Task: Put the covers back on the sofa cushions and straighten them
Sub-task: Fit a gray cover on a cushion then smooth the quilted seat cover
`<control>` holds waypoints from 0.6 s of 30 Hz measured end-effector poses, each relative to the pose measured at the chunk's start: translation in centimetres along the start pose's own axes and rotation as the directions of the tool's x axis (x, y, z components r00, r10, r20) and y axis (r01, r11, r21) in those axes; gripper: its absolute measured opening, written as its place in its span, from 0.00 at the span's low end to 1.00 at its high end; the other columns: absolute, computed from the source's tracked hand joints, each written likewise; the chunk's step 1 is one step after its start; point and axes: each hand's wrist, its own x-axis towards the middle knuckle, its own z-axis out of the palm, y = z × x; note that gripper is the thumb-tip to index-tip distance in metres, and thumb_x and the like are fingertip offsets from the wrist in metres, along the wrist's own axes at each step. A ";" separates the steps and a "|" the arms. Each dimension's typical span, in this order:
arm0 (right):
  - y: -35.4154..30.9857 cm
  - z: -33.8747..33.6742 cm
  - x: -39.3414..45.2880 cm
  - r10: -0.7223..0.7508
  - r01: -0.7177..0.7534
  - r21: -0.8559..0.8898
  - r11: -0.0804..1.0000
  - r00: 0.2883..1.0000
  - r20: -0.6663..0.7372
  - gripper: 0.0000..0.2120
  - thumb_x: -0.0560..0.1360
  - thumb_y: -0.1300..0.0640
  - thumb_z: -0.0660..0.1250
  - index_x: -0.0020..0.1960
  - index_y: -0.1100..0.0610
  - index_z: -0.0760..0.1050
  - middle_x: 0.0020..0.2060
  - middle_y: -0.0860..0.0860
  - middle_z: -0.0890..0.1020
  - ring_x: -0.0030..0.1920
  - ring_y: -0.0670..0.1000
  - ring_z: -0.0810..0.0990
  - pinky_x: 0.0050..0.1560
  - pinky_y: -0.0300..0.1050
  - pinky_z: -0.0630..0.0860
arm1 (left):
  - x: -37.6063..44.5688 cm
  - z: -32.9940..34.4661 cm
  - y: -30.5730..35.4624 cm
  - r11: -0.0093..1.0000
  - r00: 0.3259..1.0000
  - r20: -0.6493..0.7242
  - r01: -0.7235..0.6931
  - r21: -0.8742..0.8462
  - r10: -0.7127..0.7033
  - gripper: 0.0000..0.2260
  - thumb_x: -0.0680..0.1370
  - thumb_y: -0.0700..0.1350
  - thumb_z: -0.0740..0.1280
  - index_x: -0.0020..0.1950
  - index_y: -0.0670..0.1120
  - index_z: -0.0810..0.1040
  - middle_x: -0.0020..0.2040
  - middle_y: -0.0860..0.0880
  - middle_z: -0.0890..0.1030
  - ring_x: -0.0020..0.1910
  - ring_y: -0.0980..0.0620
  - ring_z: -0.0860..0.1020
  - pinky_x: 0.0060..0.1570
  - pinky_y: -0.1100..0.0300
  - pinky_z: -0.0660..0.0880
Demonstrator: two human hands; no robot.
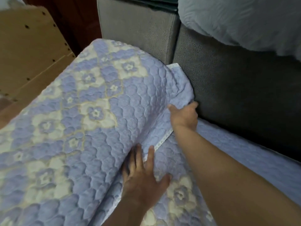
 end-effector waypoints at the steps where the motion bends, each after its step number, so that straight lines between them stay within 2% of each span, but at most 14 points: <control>1: 0.2 -0.1 0.3 0.085 -0.085 0.005 0.996 0.996 0.013 0.34 0.71 0.42 0.75 0.66 0.57 0.63 0.60 0.58 0.79 0.58 0.62 0.80 0.55 0.55 0.77 | 0.1 -0.6 -0.1 1.000 1.000 -0.009 -0.014 0.018 0.014 0.46 0.69 0.78 0.49 0.78 0.60 0.31 0.80 0.48 0.34 0.79 0.44 0.38 0.74 0.41 0.46; 2: 0.2 -0.4 0.5 0.150 -0.150 0.001 0.989 0.988 0.023 0.35 0.71 0.43 0.75 0.68 0.58 0.62 0.62 0.59 0.77 0.59 0.63 0.78 0.56 0.56 0.76 | 0.4 -1.2 -0.3 0.999 0.999 -0.011 -0.031 0.039 0.032 0.46 0.70 0.78 0.50 0.79 0.60 0.35 0.80 0.48 0.38 0.79 0.44 0.40 0.74 0.41 0.48; 3: 0.3 -0.7 0.7 0.155 -0.155 -0.036 0.987 0.988 -0.005 0.34 0.72 0.46 0.74 0.69 0.59 0.62 0.64 0.60 0.75 0.61 0.63 0.77 0.57 0.56 0.75 | 0.8 -1.9 -0.3 0.998 0.999 0.001 -0.044 0.048 0.044 0.45 0.71 0.77 0.53 0.80 0.59 0.39 0.80 0.47 0.41 0.78 0.44 0.42 0.74 0.42 0.50; 4: 0.4 -1.2 0.9 0.094 -0.102 -0.100 0.990 0.992 -0.090 0.30 0.73 0.50 0.73 0.68 0.59 0.63 0.65 0.60 0.72 0.63 0.63 0.74 0.58 0.55 0.74 | 1.2 -2.7 -0.2 0.998 0.998 0.012 -0.058 0.038 0.058 0.43 0.72 0.75 0.55 0.80 0.59 0.44 0.79 0.47 0.44 0.78 0.44 0.44 0.75 0.44 0.52; 6: 0.5 -2.1 0.9 -0.196 0.152 -0.183 0.971 0.947 -0.254 0.22 0.73 0.60 0.69 0.65 0.58 0.68 0.64 0.60 0.70 0.63 0.63 0.71 0.58 0.55 0.71 | 1.6 -3.1 -0.2 0.996 0.996 0.003 -0.088 0.004 0.088 0.39 0.74 0.72 0.57 0.80 0.57 0.51 0.80 0.49 0.46 0.78 0.45 0.46 0.75 0.45 0.53; 7: 0.1 -2.2 1.1 -0.367 0.328 -0.186 0.926 0.899 -0.240 0.22 0.71 0.63 0.67 0.65 0.57 0.70 0.64 0.59 0.71 0.63 0.62 0.70 0.60 0.54 0.70 | 1.8 -3.0 -0.2 0.993 0.993 -0.031 -0.117 0.011 0.117 0.37 0.75 0.71 0.56 0.80 0.56 0.56 0.80 0.50 0.48 0.78 0.45 0.48 0.75 0.44 0.55; 8: -0.3 -2.1 1.1 -0.477 0.459 -0.136 0.878 0.862 -0.171 0.25 0.70 0.66 0.65 0.67 0.57 0.71 0.65 0.59 0.72 0.64 0.61 0.70 0.63 0.52 0.68 | 1.7 -2.7 -0.2 0.989 0.990 -0.022 -0.139 0.046 0.140 0.36 0.74 0.71 0.57 0.78 0.54 0.62 0.81 0.50 0.53 0.78 0.46 0.54 0.72 0.41 0.60; 10: -1.6 -1.7 2.0 -0.550 0.550 -0.003 0.835 0.835 -0.011 0.33 0.69 0.69 0.62 0.74 0.56 0.66 0.70 0.56 0.71 0.69 0.58 0.68 0.70 0.48 0.63 | 1.8 -1.2 -0.3 0.992 0.993 0.023 -0.117 0.052 0.116 0.36 0.70 0.71 0.59 0.71 0.51 0.74 0.78 0.50 0.65 0.73 0.45 0.67 0.65 0.40 0.69; 11: -2.4 -1.5 2.4 -0.583 0.584 -0.010 0.812 0.811 0.034 0.37 0.69 0.69 0.62 0.77 0.54 0.62 0.73 0.55 0.68 0.72 0.57 0.65 0.72 0.47 0.59 | 2.0 -0.3 -0.5 0.992 0.994 0.009 -0.112 0.054 0.112 0.36 0.68 0.71 0.61 0.68 0.51 0.77 0.76 0.50 0.68 0.72 0.44 0.70 0.64 0.41 0.68; 13: -3.8 -1.1 2.8 -0.709 0.718 -0.106 0.688 0.696 0.111 0.42 0.68 0.68 0.63 0.80 0.51 0.57 0.77 0.51 0.61 0.74 0.55 0.60 0.73 0.45 0.56 | 2.4 0.6 -0.6 0.992 0.993 0.002 -0.122 0.041 0.122 0.37 0.66 0.71 0.61 0.66 0.49 0.79 0.76 0.49 0.69 0.71 0.44 0.70 0.63 0.42 0.62; 15: -5.3 -0.7 3.8 -0.787 0.813 -0.131 0.568 0.583 0.202 0.41 0.68 0.67 0.63 0.79 0.49 0.57 0.79 0.47 0.56 0.73 0.54 0.60 0.72 0.45 0.58 | 3.0 0.9 -0.9 0.992 0.992 -0.037 -0.118 0.041 0.120 0.38 0.65 0.72 0.62 0.66 0.49 0.79 0.76 0.48 0.70 0.71 0.45 0.68 0.62 0.43 0.60; 16: -5.9 -0.6 4.3 -0.787 0.825 -0.127 0.550 0.563 0.251 0.39 0.69 0.66 0.64 0.78 0.50 0.60 0.78 0.46 0.57 0.72 0.54 0.63 0.70 0.46 0.62 | 3.3 1.1 -0.9 0.992 0.993 -0.032 -0.113 0.048 0.115 0.38 0.65 0.72 0.62 0.66 0.49 0.78 0.76 0.48 0.69 0.71 0.45 0.67 0.62 0.43 0.60; 18: -6.3 -1.1 5.2 -0.723 0.789 -0.173 0.589 0.611 0.322 0.28 0.69 0.63 0.64 0.70 0.54 0.70 0.71 0.48 0.67 0.63 0.56 0.73 0.61 0.46 0.71 | 3.4 1.2 -1.2 0.991 0.993 -0.012 -0.115 0.070 0.116 0.38 0.66 0.72 0.61 0.67 0.50 0.77 0.76 0.49 0.68 0.72 0.45 0.66 0.62 0.43 0.59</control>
